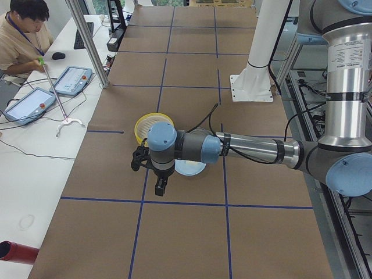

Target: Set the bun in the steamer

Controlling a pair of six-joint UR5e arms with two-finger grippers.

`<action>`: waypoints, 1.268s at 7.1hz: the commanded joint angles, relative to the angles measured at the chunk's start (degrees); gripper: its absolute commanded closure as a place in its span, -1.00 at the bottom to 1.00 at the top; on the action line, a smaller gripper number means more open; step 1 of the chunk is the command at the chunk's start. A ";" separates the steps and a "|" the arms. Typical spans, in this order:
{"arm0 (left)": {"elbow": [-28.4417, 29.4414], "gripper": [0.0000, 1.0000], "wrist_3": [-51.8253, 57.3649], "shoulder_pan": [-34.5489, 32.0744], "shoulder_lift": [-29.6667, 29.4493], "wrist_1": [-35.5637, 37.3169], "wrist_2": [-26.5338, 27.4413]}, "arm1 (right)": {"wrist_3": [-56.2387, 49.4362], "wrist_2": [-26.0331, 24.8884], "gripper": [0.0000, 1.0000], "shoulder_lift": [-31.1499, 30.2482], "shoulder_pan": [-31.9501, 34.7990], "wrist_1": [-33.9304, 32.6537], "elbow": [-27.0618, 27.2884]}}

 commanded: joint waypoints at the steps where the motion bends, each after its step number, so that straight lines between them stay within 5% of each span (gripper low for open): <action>1: 3.21 -1.00 -5.99 2.83 -0.08 -5.59 -4.41 | 0.00 0.00 -1.00 0.00 0.00 0.00 0.00; 5: 4.10 -0.99 -32.94 20.74 -1.13 -21.39 -2.10 | 0.00 0.00 -1.00 0.00 0.00 0.00 0.00; 7: 4.09 -0.98 -47.82 31.10 -2.53 -23.96 4.28 | 0.00 0.00 -1.00 0.00 0.00 0.00 0.00; 9: 4.89 -0.93 -50.24 34.47 -2.45 -24.41 4.86 | 0.00 0.00 -1.00 0.00 0.00 0.00 0.00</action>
